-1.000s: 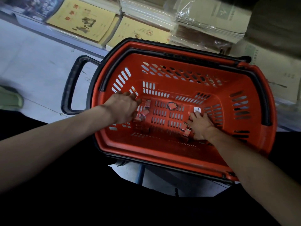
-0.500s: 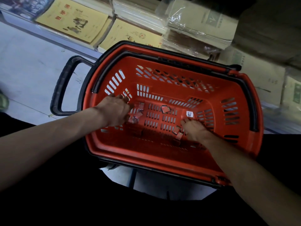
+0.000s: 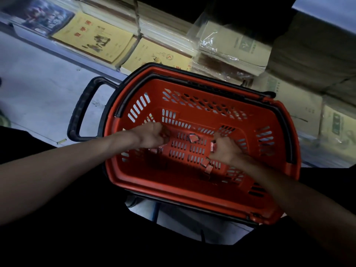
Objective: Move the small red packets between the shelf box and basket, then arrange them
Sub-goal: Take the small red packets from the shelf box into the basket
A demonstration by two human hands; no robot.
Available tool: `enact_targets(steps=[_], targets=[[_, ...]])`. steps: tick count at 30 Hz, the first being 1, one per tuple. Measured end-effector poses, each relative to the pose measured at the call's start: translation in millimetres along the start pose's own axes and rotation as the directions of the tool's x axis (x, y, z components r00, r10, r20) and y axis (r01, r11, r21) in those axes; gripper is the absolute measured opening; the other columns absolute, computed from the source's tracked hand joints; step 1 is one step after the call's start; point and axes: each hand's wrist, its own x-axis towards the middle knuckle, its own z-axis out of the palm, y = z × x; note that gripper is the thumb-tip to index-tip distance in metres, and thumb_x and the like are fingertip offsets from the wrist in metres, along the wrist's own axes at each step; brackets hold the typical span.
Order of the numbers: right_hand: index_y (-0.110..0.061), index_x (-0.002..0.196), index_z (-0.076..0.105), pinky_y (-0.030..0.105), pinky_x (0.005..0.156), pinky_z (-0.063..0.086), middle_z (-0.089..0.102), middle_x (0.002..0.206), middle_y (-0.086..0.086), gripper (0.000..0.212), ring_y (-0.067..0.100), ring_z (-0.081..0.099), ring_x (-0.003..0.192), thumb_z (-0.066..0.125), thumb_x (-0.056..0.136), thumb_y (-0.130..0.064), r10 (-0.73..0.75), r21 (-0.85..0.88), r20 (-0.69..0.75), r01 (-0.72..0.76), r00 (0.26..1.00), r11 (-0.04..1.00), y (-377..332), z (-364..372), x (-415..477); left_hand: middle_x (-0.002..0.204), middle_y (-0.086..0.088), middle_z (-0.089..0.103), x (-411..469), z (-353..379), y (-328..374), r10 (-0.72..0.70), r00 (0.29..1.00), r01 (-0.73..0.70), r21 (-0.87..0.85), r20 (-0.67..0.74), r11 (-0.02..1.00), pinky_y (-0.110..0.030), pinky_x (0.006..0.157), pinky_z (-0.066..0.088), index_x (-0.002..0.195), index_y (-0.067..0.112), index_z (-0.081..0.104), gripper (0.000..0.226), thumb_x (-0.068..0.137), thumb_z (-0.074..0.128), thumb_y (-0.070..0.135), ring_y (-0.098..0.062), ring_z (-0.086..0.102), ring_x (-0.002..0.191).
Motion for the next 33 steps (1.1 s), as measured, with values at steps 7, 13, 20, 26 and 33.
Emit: enact_targets(steps=[7,13,20,26,33], targets=[[-0.024,0.107,0.052,0.022,0.064,0.045,0.069,0.093,-0.006,0.053,0.011,0.067,0.077,0.083,0.066,-0.037,-0.319,0.174,-0.181,0.35,0.93,0.92,-80,-57,-38,0.097,-0.011,0.072,8,15,37,-0.123,0.952,0.306,-0.871,0.281,0.384,-0.049,0.089,0.059,0.107,0.015,0.066,0.038,0.101,0.048,0.048,-0.028,0.071,0.093],[-0.019,0.115,0.048,0.032,0.073,0.048,0.063,0.107,0.0,0.053,0.022,0.064,0.095,0.079,0.073,-0.027,-0.433,0.115,-0.213,0.463,0.876,0.879,-123,-86,-62,0.078,-0.003,0.067,-4,4,56,0.052,0.96,0.272,-0.96,0.275,0.061,-0.037,0.068,0.059,0.089,0.017,0.066,0.038,0.096,0.048,0.05,-0.019,0.068,0.067],[-0.021,0.149,0.037,0.036,0.094,0.055,0.06,0.139,0.002,0.067,0.01,0.066,0.109,0.065,0.089,-0.016,-0.544,0.174,-0.106,0.554,0.833,0.814,-112,-113,-73,0.091,-0.009,0.066,-3,-18,54,-0.001,0.987,0.159,-0.983,0.16,-0.094,-0.038,0.062,0.062,0.104,0.011,0.064,0.023,0.096,0.059,0.031,-0.024,0.07,0.077],[-0.006,0.128,0.057,0.028,0.098,0.053,0.07,0.123,0.011,0.044,0.018,0.066,0.117,0.056,0.089,0.014,-0.33,0.768,-0.18,0.342,0.927,0.541,-97,-113,-64,0.09,-0.012,0.067,-4,-24,53,0.093,0.974,0.215,-0.975,0.209,-0.06,-0.031,0.063,0.06,0.104,0.01,0.068,0.02,0.095,0.061,0.026,-0.021,0.068,0.075],[-0.019,0.098,0.068,0.024,0.066,0.044,0.064,0.079,-0.003,0.02,0.011,0.058,0.071,0.061,0.088,-0.003,-0.095,0.436,0.115,0.035,0.989,0.899,-29,-34,1,0.078,-0.008,0.065,4,-15,48,-0.002,0.957,0.29,-0.956,0.29,0.029,-0.019,0.047,0.047,0.123,0.008,0.072,0.037,0.095,0.054,0.024,-0.012,0.058,0.059]])
